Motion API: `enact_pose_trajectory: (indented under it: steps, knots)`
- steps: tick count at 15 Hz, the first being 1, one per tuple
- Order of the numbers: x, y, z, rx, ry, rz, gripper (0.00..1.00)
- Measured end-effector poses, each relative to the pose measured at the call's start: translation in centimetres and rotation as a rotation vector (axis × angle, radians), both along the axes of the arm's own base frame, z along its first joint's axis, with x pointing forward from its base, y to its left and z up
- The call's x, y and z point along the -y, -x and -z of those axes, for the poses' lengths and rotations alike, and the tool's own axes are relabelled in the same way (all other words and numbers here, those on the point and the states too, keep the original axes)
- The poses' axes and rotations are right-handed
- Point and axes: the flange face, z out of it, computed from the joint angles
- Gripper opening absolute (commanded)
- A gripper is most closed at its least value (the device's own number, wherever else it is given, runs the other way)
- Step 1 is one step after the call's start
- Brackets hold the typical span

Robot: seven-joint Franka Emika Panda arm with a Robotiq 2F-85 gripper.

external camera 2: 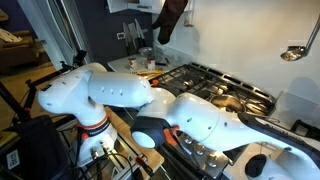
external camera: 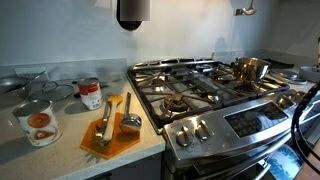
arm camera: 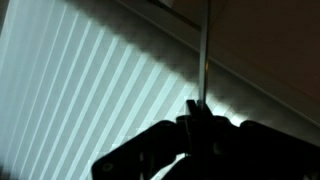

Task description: Pick up the silver utensil from the silver pot and put it in the gray bowl

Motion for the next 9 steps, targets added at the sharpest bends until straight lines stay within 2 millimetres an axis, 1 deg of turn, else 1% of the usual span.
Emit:
enact_pose_trajectory:
  steps: [5, 9]
  knots:
    - [0.0, 0.3, 0.4, -0.001, -0.008, 0.004, 0.01]
    - [-0.2, 0.4, 1.1, -0.008, -0.023, 0.005, 0.01]
